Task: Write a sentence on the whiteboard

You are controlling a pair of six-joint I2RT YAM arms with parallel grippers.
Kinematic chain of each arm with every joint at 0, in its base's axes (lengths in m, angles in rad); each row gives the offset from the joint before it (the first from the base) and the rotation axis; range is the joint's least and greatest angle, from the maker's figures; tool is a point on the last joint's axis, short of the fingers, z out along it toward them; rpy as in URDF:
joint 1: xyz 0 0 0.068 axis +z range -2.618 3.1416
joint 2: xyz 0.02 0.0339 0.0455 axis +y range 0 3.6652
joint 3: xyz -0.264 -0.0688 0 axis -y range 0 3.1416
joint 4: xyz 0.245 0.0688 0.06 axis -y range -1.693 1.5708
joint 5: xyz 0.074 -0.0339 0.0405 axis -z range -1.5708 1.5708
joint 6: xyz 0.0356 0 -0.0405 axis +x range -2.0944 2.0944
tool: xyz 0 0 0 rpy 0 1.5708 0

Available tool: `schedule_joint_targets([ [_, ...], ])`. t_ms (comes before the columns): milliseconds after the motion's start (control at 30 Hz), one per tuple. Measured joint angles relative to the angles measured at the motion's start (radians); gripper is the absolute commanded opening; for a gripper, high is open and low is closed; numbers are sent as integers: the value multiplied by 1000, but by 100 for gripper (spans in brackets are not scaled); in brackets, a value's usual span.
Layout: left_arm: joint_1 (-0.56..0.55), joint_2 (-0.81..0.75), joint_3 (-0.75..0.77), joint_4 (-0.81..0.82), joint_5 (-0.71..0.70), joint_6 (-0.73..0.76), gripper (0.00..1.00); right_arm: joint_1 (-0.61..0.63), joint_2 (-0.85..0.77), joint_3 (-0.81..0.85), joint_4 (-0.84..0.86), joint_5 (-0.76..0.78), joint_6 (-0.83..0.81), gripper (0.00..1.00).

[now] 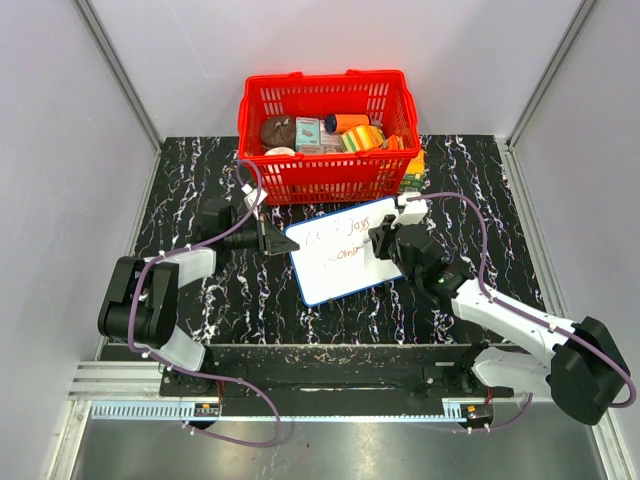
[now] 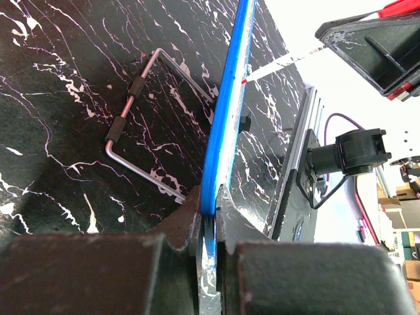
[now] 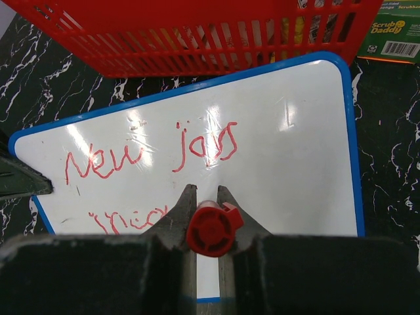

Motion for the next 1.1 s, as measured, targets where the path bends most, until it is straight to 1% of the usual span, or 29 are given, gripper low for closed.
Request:
schedule_joint_targets([
  [867,0,0,0,-1,0,0,0,-11,-28,-21,-17,-4,6,0],
  [1100,0,0,0,0,0,0,0,-11,-45,-41,-32,-29,12,0],
])
